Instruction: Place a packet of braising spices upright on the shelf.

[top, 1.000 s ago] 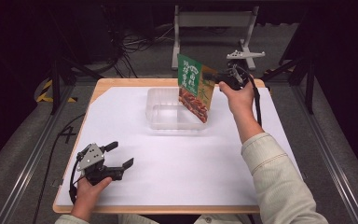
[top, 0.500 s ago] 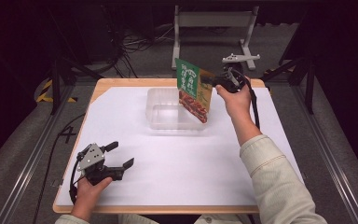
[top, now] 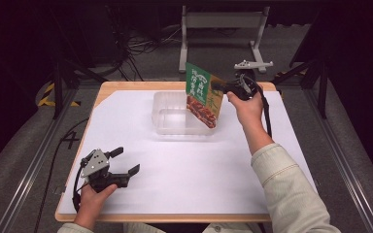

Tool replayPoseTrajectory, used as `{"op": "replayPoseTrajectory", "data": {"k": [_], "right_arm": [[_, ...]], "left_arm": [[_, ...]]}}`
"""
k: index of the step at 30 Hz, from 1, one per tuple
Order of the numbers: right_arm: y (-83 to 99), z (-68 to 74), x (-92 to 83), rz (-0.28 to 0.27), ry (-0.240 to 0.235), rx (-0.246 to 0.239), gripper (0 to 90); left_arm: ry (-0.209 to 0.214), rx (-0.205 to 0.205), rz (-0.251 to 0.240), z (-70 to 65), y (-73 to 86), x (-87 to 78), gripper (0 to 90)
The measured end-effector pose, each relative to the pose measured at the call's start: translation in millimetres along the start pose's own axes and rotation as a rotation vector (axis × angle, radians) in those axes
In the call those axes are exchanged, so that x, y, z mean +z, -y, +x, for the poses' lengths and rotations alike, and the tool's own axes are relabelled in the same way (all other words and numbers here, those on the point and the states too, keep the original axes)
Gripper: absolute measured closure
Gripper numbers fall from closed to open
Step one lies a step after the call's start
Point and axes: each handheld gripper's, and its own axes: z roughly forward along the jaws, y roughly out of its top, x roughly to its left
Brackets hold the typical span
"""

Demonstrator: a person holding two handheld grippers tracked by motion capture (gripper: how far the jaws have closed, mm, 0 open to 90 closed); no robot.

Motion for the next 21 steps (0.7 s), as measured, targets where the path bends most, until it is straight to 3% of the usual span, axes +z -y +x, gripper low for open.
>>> {"op": "replayPoseTrajectory", "data": {"k": [8,14,16,21], "right_arm": [[3.1,-1.9,-4.1,-0.001,0.014,0.007,85.6],[1.1,0.1,-6.1,-0.01,0.028,-0.014,75.9],[0.6,0.7,-7.4,-0.015,0.045,-0.023,67.2],[-1.1,4.7,-10.2,-0.037,0.031,-0.044,48.8]], "left_arm": [[0.006,0.003,0.002,-0.4,-0.5,1.8,12.8],[0.006,0.003,0.001,-0.2,-0.2,2.0,12.8],[0.007,0.002,0.004,0.1,-0.4,1.9,12.8],[0.009,0.001,0.001,-0.4,-0.8,3.1,12.8]]}}
